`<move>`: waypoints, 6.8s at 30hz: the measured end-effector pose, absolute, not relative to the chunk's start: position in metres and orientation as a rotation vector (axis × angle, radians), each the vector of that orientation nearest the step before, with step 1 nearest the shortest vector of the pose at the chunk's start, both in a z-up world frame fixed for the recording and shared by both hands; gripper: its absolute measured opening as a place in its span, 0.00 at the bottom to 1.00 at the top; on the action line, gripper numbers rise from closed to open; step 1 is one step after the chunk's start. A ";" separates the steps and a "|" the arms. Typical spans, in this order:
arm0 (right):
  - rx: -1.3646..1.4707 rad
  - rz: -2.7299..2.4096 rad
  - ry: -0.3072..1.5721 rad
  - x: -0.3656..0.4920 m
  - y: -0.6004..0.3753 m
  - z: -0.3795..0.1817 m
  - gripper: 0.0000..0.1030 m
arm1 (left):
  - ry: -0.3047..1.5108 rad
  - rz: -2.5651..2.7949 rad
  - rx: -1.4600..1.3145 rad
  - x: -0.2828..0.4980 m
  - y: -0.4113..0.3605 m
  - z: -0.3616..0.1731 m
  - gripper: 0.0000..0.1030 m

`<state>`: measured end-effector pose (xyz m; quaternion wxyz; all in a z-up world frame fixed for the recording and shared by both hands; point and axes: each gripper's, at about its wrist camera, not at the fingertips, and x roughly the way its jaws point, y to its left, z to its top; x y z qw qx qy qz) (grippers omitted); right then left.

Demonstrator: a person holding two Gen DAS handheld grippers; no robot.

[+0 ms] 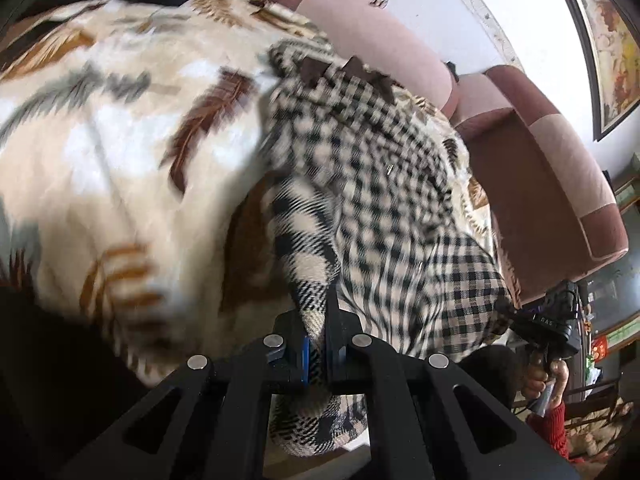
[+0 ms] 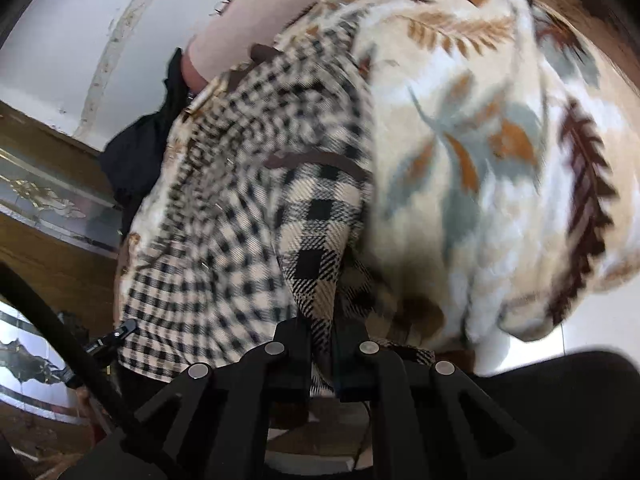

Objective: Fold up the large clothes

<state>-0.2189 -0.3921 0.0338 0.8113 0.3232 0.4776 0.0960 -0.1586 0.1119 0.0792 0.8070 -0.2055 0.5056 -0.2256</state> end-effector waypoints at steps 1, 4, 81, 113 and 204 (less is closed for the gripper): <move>0.689 0.216 1.003 -0.208 -0.393 0.042 0.08 | 1.072 -0.487 -0.432 -0.145 0.108 0.086 0.04; 0.678 0.235 0.944 -0.172 -0.397 0.065 0.08 | 1.043 -0.495 -0.403 -0.111 0.092 0.103 0.04; 0.367 0.199 0.765 0.145 -0.316 0.049 0.09 | 1.007 -0.390 -0.609 0.212 -0.008 0.086 0.12; 0.369 -0.062 0.790 0.127 -0.418 0.047 0.02 | 1.085 -0.165 -0.126 0.111 0.022 0.021 0.60; 0.022 0.256 1.102 0.266 -0.028 0.018 0.11 | 1.170 -0.301 -0.312 0.052 0.104 0.025 0.24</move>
